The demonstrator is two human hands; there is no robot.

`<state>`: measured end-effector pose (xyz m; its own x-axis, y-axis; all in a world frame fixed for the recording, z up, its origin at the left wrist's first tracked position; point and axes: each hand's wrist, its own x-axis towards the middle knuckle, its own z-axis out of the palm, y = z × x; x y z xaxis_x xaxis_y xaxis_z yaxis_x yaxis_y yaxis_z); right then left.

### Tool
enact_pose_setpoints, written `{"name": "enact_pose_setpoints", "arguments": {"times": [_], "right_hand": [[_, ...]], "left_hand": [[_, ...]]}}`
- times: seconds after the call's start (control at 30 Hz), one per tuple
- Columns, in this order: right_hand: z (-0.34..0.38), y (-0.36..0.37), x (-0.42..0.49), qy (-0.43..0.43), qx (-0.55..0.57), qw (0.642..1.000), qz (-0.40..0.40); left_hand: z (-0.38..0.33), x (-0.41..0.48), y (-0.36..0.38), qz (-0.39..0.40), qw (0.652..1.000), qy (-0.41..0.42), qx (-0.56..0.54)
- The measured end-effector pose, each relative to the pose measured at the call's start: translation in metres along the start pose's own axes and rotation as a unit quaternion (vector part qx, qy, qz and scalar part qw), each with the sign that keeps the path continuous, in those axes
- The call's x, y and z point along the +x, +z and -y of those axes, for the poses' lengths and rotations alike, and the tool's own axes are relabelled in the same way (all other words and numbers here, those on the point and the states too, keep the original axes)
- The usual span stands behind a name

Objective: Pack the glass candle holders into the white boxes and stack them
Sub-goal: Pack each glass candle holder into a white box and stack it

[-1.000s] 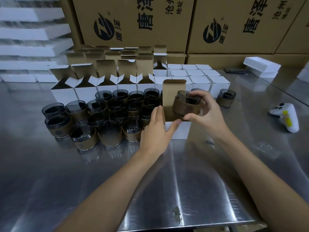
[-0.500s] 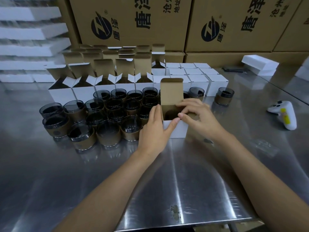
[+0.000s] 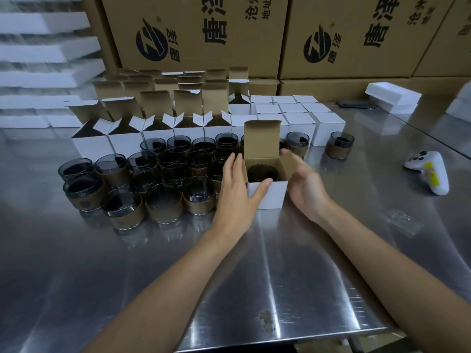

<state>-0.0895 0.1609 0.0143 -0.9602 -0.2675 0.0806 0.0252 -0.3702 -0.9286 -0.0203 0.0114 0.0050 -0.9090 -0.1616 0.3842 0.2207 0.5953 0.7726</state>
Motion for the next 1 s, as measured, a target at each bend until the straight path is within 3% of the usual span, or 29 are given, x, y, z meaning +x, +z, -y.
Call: {"name": "enact_pose_setpoints", "arguments": {"times": [0.1, 0.27, 0.43, 0.6, 0.77, 1.0], "right_hand": [[-0.0040, 0.0066, -0.0018, 0.005, -0.065, 0.997, 0.047], [-0.0028, 0.0045, -0.0008, 0.002, -0.091, 0.995, 0.038], [-0.0064, 0.0036, 0.0014, -0.019, -0.088, 0.995, 0.035], [-0.0092, 0.0033, 0.0009, -0.026, -0.081, 0.996, 0.039], [-0.0114, 0.0040, 0.0007, -0.049, -0.083, 0.994, 0.044], [-0.0099, 0.0068, 0.0001, -0.082, -0.115, 0.990, 0.017]], "left_hand": [[0.0017, 0.0007, 0.0012, -0.005, 1.000, -0.004, -0.020], [-0.0005, 0.0001, 0.0033, -0.023, 0.998, 0.005, -0.051], [-0.0048, -0.0002, 0.0044, -0.053, 0.987, 0.090, -0.121], [-0.0022, 0.0032, -0.0013, 0.008, 0.990, 0.077, -0.114], [-0.0045, 0.0058, -0.0027, -0.035, 0.989, 0.097, -0.101], [-0.0075, 0.0062, 0.0018, -0.089, 0.984, 0.055, -0.146]]}}
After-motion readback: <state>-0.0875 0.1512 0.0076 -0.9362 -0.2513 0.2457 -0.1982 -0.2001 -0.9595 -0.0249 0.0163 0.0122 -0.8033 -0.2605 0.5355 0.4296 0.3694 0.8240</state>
